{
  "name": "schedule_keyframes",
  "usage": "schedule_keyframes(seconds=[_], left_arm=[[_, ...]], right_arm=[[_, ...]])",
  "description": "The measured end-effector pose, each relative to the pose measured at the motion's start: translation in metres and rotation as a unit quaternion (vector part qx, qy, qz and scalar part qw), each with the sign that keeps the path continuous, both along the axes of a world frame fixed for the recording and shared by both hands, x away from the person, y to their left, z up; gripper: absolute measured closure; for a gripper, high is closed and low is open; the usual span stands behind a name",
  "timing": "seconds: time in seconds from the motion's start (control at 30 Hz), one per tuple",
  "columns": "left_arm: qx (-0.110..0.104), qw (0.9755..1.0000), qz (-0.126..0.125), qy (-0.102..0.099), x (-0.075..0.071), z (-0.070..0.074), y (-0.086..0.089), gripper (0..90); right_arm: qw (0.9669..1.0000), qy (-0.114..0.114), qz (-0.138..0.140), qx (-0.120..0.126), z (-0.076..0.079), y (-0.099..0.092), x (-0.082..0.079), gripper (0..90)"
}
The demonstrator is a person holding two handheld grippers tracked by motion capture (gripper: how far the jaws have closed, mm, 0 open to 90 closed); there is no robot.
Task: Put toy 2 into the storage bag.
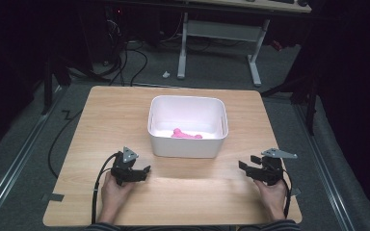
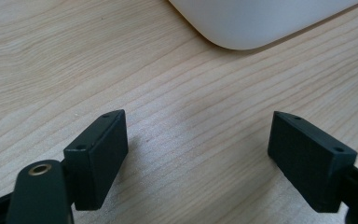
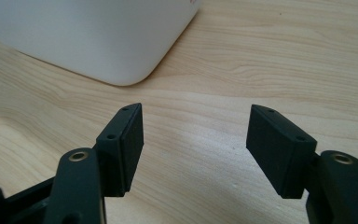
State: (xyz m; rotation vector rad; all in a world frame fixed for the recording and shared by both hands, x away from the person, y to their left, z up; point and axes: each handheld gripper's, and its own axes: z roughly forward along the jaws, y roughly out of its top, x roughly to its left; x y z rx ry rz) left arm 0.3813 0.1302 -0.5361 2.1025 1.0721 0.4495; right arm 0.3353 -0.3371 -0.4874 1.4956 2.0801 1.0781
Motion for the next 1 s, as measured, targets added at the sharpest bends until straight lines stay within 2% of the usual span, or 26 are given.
schedule_keyframes(seconds=[0.37,0.57,0.67,0.73,0.83,0.93,1.0], left_arm=[[0.001,1.0,-0.001,0.0,0.0,0.0,0.0,20.2],[0.001,1.0,0.0,0.0,0.0,0.0,0.0,20.2],[0.001,1.0,0.0,0.0,0.0,0.0,0.0,20.3],[0.0,1.0,0.001,0.0,0.0,0.0,0.0,20.3],[0.0,1.0,0.001,0.0,0.0,0.0,0.0,20.4],[-0.001,1.0,0.002,0.0,0.0,0.0,0.0,20.4],[-0.001,1.0,0.004,-0.001,0.0,0.0,0.0,20.3]], right_arm=[[0.9997,0.008,-0.013,-0.019,-0.021,0.003,0.009,36.4],[0.9983,0.016,-0.025,-0.05,-0.033,0.007,0.015,34.8],[0.9973,0.016,-0.024,-0.068,-0.04,0.01,0.019,29.7],[0.9961,-0.002,-0.022,-0.085,-0.043,0.012,0.018,29.7],[0.996,-0.001,-0.026,-0.086,-0.043,0.013,0.018,28.3],[0.9962,0.002,-0.016,-0.085,-0.043,0.014,0.018,24.5],[0.9961,0.003,-0.024,-0.084,-0.043,0.015,0.017,24.3]])
